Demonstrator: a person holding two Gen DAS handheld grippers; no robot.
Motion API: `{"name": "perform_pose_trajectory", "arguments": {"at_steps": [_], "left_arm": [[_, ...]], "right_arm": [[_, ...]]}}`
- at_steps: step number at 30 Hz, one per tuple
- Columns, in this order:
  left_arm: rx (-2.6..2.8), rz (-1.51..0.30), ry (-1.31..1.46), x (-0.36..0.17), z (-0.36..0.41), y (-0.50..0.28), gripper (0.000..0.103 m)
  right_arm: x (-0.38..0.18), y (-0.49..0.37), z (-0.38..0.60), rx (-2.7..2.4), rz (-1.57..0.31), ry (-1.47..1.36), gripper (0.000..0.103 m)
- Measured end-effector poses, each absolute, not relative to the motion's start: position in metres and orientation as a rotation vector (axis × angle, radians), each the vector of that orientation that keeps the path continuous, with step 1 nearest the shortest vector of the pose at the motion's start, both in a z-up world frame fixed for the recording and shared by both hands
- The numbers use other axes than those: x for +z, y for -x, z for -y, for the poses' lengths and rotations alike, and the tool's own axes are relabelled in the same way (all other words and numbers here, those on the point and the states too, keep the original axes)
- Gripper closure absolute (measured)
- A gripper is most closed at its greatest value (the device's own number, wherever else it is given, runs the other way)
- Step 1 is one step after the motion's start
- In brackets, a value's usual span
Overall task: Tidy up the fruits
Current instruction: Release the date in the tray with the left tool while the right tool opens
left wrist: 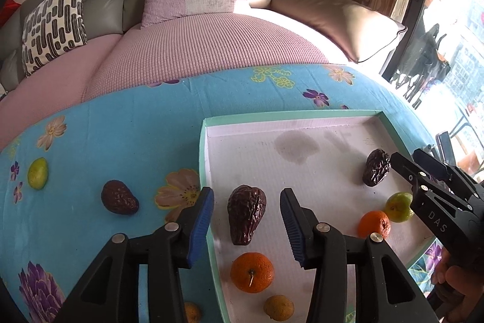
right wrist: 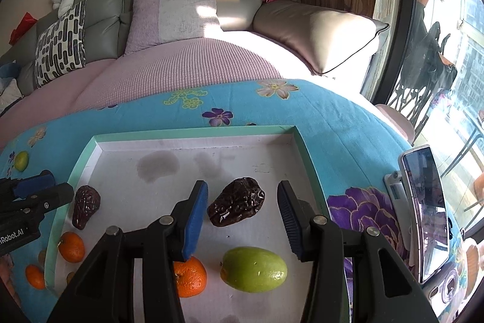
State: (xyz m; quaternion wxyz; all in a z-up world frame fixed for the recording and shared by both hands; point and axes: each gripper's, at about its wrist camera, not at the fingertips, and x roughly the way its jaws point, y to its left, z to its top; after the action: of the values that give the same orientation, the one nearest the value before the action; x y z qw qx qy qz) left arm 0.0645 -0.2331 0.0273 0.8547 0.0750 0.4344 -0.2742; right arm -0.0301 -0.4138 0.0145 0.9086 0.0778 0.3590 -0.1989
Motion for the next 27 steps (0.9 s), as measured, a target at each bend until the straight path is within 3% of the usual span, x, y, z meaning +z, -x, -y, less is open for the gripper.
{"name": "perform_pose_trajectory", "arguments": {"at_steps": [27], "left_arm": [[-0.471, -0.903, -0.083, 0.016, 0.16, -0.06, 0.054]], "right_arm": [[0.011, 0.04, 0.388, -0.382, -0.832, -0.18, 0.054]]}}
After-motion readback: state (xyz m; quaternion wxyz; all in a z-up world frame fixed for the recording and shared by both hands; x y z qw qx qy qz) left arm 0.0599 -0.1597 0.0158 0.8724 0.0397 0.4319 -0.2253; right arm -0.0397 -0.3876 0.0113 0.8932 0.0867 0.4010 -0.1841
